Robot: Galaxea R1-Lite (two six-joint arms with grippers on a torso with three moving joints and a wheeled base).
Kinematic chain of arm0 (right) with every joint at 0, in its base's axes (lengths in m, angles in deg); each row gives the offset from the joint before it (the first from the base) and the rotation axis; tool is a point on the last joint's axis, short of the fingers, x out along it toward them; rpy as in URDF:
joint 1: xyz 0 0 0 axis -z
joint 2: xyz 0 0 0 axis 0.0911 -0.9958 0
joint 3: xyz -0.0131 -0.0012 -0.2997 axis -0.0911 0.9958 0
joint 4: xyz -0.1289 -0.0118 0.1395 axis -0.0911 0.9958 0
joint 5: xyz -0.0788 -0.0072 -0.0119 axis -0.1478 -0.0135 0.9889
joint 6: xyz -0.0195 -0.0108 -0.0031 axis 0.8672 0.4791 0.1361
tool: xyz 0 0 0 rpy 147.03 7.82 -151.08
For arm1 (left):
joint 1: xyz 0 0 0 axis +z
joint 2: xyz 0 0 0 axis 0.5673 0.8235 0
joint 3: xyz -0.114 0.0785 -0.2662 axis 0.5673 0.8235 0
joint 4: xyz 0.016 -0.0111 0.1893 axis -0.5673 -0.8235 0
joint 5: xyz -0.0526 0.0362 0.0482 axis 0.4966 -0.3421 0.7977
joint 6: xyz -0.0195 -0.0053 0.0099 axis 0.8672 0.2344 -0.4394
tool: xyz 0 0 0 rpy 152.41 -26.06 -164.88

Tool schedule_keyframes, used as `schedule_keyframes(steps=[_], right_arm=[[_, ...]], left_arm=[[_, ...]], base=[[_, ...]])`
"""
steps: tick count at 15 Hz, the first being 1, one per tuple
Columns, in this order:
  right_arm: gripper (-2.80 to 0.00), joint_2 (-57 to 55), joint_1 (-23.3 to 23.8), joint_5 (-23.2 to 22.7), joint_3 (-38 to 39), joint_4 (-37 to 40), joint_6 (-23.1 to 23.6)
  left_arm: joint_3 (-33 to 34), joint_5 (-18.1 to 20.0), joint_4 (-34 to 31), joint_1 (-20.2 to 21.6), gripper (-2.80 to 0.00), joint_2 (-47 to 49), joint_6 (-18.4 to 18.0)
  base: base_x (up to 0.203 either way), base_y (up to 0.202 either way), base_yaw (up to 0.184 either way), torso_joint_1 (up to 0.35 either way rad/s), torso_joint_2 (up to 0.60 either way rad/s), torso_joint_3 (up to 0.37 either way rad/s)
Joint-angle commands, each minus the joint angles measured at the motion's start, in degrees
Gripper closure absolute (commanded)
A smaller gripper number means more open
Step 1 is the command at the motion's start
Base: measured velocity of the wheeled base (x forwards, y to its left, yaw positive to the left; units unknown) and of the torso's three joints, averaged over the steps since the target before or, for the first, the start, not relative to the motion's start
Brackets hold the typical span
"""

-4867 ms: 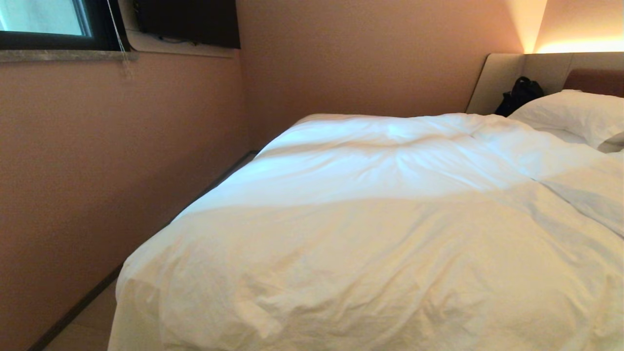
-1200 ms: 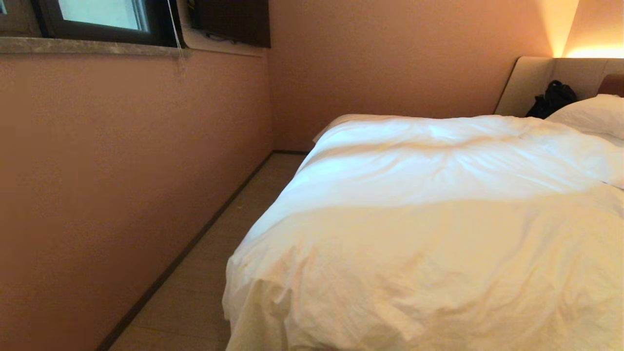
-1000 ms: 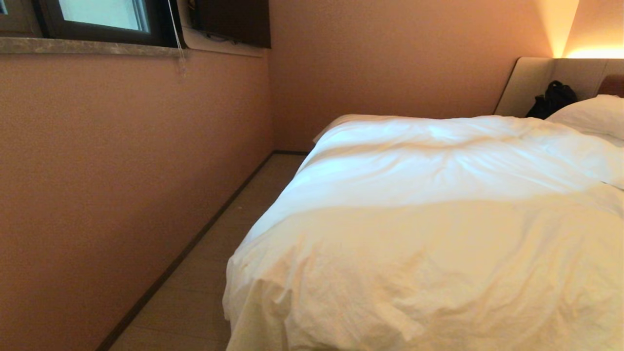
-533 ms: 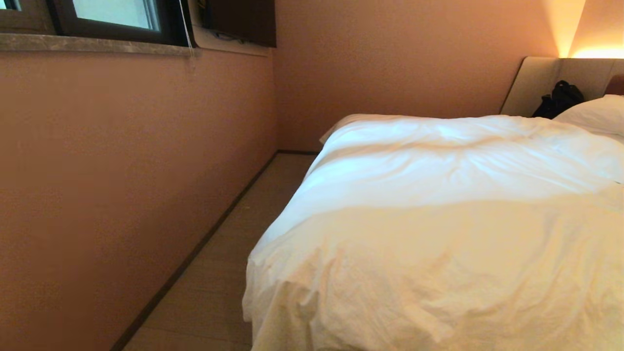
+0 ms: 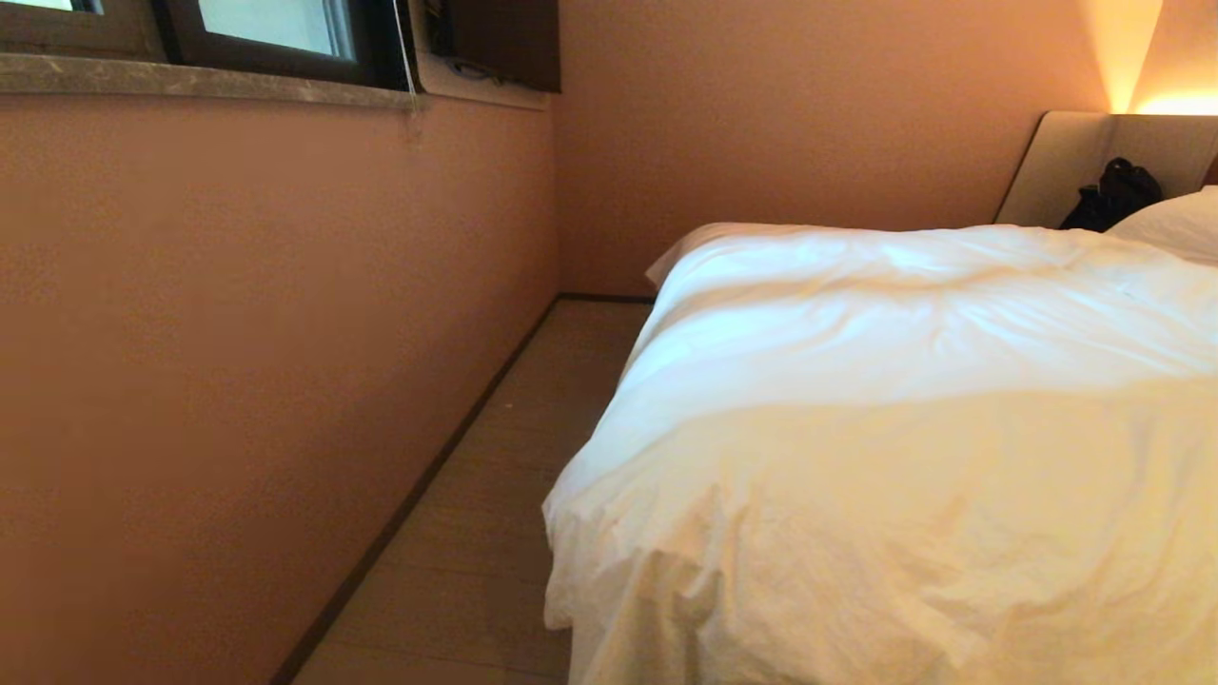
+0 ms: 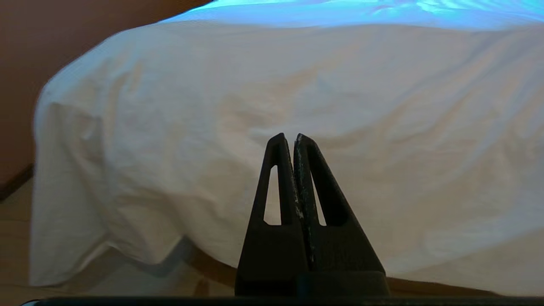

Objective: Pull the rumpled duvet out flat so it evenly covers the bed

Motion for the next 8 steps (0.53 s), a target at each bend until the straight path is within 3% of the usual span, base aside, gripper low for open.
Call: schedule_keyframes(steps=[1, 8], right_arm=[[0.00, -0.07, -0.02, -0.02, 0.01, -0.02, 0.02], [0.00, -0.07, -0.02, -0.02, 0.01, -0.02, 0.02]], left_arm=[[0.00, 0.00, -0.02, 0.02, 0.00, -0.02, 0.09], [0.00, 0.01, -0.02, 0.03, 0.00, -0.02, 0.01]], base=[[0.000, 0.200, -0.003, 0.002, 0.00, 0.005], [0.000, 0.196, -0.001, 0.002, 0.00, 0.004]])
